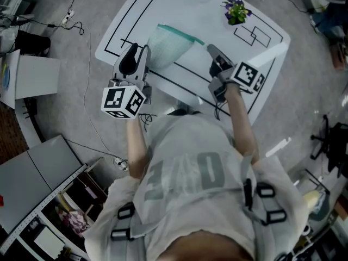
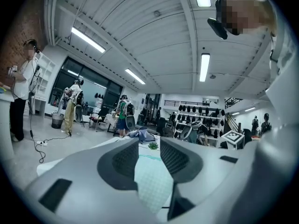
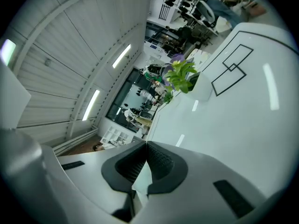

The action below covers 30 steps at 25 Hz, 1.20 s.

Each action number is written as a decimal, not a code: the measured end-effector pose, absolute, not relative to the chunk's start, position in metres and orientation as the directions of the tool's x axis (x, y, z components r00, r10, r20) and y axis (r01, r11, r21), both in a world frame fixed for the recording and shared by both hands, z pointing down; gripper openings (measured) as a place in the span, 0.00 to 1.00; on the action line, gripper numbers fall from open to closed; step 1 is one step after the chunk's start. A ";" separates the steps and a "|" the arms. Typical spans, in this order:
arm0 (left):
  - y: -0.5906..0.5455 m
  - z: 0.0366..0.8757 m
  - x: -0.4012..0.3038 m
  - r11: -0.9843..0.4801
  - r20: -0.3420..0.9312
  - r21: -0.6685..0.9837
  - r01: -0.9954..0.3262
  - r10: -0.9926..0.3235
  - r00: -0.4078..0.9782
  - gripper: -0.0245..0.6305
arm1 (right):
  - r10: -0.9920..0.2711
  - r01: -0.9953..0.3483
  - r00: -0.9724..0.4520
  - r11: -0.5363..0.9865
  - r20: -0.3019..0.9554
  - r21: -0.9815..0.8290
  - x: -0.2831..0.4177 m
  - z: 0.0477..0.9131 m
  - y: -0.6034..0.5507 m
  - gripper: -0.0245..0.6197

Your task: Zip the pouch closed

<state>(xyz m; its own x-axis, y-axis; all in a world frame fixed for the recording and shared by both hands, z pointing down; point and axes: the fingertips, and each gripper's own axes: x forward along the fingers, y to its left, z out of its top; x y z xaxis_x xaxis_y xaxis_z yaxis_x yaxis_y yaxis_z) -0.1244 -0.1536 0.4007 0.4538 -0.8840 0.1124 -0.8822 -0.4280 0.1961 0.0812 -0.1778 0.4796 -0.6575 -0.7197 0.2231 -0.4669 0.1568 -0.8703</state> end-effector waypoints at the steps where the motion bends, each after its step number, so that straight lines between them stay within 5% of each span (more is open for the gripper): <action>1: -0.154 0.401 -0.124 -0.428 0.114 0.197 -0.882 -0.884 0.454 0.22 | -0.732 -0.497 -0.630 0.125 0.258 -0.859 0.088 0.488 -0.179 0.05; 14: -0.158 0.407 -0.121 -0.431 0.127 0.206 -0.879 -0.879 0.460 0.22 | -0.765 -0.684 -0.434 -0.065 0.477 -0.726 0.129 0.556 -0.175 0.05; 22: -0.158 0.404 -0.124 -0.417 0.116 0.203 -0.886 -0.888 0.445 0.22 | -0.722 -0.860 -0.235 -0.157 0.651 -0.485 0.151 0.577 -0.170 0.06; 25: -0.160 0.403 -0.127 -0.407 0.110 0.204 -0.890 -0.894 0.434 0.22 | -0.766 -0.855 -0.214 -0.153 0.606 -0.495 0.154 0.565 -0.179 0.38; 30: -0.161 0.395 -0.137 -0.358 0.070 0.212 -0.909 -0.923 0.379 0.22 | -0.845 -0.901 -0.137 -0.112 0.518 -0.420 0.165 0.524 -0.191 0.39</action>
